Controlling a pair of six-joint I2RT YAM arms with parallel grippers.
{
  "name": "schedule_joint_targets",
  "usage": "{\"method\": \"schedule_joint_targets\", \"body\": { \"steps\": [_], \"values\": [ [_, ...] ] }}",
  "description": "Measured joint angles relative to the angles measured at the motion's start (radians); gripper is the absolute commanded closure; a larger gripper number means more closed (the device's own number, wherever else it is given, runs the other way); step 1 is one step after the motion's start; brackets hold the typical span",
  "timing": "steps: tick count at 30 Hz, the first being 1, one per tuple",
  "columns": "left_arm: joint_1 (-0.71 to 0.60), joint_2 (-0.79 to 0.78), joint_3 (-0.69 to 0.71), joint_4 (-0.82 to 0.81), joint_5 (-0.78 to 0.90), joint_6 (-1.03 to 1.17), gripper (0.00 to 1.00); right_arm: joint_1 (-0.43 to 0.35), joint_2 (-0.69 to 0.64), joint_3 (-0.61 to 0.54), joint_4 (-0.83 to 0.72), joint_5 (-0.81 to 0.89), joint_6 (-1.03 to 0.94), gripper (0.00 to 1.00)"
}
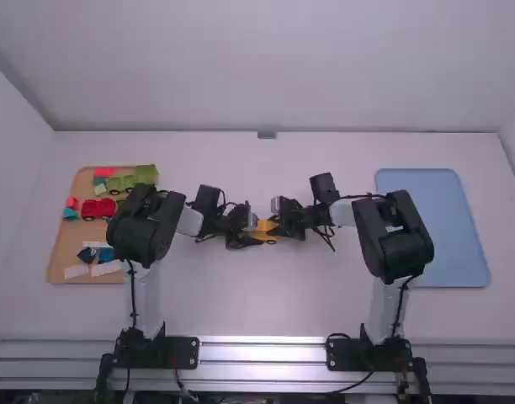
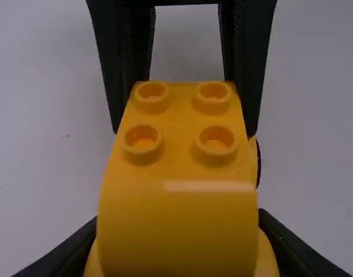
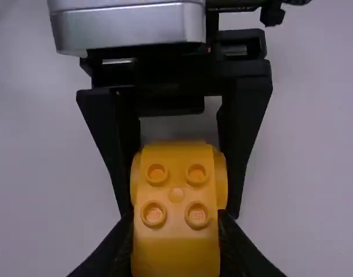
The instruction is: Assemble lego blocks to make yellow taxi
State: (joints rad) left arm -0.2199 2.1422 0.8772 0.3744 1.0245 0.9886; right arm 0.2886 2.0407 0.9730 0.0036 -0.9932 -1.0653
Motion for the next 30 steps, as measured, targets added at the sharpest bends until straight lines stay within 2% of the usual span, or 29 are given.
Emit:
{"method": "schedule_joint_targets", "body": {
  "steps": [15,19,30],
  "values": [
    [-0.013,0.000,0.000,0.008,-0.001,-0.008,0.60,-0.001,-0.011,0.021,-0.115,0.033,0.016,0.95],
    [-0.013,0.000,-0.003,0.012,0.000,-0.011,0.61,0.024,-0.027,0.027,-0.121,0.086,0.018,0.99],
    [-0.011,0.000,-0.005,0.015,0.000,-0.011,0.64,0.050,-0.051,0.032,-0.145,0.167,0.045,1.00]
  ]
}}
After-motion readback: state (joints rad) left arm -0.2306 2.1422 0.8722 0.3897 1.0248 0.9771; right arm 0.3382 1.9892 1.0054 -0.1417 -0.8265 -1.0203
